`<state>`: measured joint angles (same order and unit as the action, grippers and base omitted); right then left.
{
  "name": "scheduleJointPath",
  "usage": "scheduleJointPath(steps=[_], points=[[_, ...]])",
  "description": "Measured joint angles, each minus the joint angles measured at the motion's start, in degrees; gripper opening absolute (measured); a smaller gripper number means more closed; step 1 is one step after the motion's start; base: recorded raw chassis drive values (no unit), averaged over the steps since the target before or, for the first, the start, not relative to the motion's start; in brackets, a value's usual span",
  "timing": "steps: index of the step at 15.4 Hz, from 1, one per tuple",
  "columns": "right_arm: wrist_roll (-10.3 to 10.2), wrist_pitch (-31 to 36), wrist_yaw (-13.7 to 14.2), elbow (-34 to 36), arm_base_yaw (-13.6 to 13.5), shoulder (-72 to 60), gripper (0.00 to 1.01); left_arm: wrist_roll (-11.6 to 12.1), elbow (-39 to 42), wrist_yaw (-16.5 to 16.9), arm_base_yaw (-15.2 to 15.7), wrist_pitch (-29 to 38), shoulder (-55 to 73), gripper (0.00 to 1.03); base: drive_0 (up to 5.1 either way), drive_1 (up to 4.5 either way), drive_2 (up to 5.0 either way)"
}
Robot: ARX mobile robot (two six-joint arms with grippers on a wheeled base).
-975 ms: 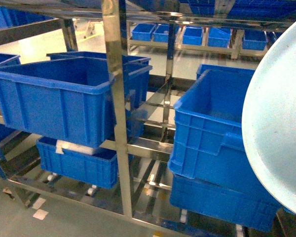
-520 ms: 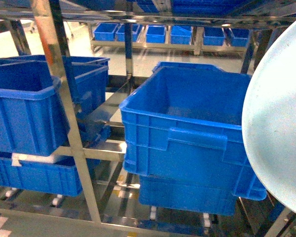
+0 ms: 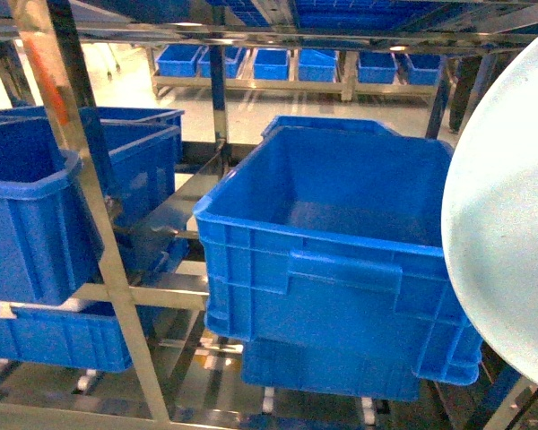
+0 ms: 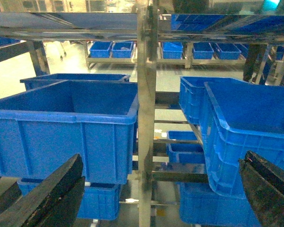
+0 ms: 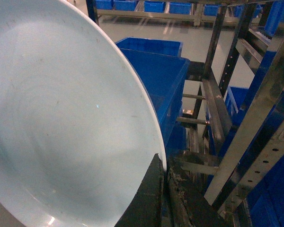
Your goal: Place blue tray on left shelf second layer neatly
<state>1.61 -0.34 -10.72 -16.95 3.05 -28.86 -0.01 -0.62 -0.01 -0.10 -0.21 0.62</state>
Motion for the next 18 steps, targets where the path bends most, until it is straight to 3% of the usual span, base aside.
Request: scheduleJointPath(steps=[8, 18], points=[[0.0, -0.04, 0.0, 0.0, -0.02, -0.59, 0.02, 0.0, 0.0, -0.09, 0.0, -0.09, 0.0, 0.98, 0.0, 3.48, -3.4], [0.0, 0.0, 0.0, 0.0, -0.02, -0.26, 0.02, 0.0, 0.0, -0.02, 0.0, -0.04, 0.0, 0.98, 0.0, 0.0, 0.0]])
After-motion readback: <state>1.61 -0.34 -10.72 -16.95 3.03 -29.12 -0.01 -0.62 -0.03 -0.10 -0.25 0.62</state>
